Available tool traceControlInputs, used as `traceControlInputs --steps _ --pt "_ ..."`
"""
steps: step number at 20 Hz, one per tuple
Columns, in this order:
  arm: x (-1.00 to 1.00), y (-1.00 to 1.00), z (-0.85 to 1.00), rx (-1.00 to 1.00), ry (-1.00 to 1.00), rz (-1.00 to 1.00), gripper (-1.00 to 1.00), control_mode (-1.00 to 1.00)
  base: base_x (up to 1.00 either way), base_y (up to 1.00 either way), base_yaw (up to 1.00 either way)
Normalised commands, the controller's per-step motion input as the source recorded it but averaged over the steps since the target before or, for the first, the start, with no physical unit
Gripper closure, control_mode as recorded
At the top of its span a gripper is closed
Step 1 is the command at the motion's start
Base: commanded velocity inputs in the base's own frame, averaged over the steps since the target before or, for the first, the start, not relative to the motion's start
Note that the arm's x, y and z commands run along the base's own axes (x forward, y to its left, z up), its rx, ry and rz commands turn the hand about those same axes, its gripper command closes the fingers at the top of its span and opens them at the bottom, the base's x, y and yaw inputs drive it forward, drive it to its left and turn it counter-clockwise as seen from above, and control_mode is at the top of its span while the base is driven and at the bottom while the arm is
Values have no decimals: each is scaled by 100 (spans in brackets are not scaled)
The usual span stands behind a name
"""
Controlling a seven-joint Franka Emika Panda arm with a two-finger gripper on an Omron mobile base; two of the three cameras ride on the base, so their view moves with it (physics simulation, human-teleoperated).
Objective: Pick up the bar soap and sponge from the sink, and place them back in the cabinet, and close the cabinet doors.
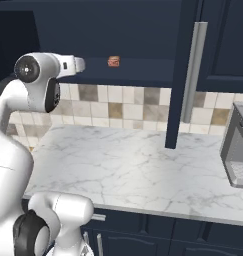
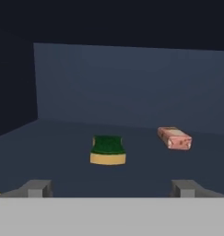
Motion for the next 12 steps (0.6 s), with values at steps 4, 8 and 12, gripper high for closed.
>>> traceControlInputs --steps 4,8,12 --pt "-55 -7 0 0 0 0 -100 -100 0 0 0" --pt "-56 -8 0 0 0 0 -100 -100 0 0 0" --pt "-49 -9 0 0 0 0 -100 -100 0 0 0"
